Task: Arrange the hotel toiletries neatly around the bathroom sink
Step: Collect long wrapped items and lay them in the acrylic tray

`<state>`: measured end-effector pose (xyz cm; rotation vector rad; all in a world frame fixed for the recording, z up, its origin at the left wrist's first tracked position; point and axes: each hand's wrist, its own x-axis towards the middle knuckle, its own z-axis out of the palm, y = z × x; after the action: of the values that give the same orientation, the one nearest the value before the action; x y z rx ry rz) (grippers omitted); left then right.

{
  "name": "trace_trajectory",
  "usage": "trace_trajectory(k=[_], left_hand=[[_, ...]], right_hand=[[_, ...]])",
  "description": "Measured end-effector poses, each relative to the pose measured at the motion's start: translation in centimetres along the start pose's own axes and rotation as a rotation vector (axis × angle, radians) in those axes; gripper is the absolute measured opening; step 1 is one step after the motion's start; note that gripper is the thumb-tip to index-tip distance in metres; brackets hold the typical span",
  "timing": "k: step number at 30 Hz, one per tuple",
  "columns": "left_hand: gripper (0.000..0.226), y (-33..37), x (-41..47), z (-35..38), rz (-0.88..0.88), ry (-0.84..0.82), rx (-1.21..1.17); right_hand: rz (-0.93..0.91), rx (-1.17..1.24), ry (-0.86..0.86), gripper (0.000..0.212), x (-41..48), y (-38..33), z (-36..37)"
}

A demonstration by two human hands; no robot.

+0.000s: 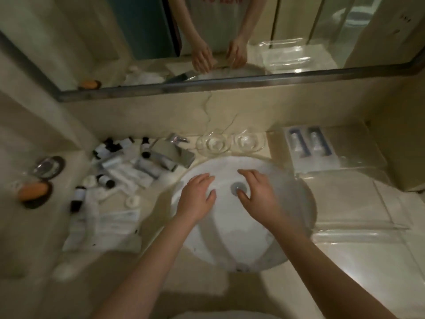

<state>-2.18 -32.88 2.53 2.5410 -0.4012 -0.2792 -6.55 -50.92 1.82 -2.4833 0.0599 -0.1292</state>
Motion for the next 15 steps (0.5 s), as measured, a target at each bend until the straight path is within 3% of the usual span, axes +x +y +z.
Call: trace_trajectory(k=[3, 15], left_hand=[[0.041, -4.3, -2.5, -2.1, -0.107, 0.023, -0.024], [0.043, -21.7, -10.3, -10.0, -0.558, 0.099, 0.022]], right_hand=[[-0.022, 0.026, -0.122, 0.047, -0.1, -3.9, 3.4], [-0.178, -0.150, -0.690, 0.048, 0.2, -18.8, 16.6]])
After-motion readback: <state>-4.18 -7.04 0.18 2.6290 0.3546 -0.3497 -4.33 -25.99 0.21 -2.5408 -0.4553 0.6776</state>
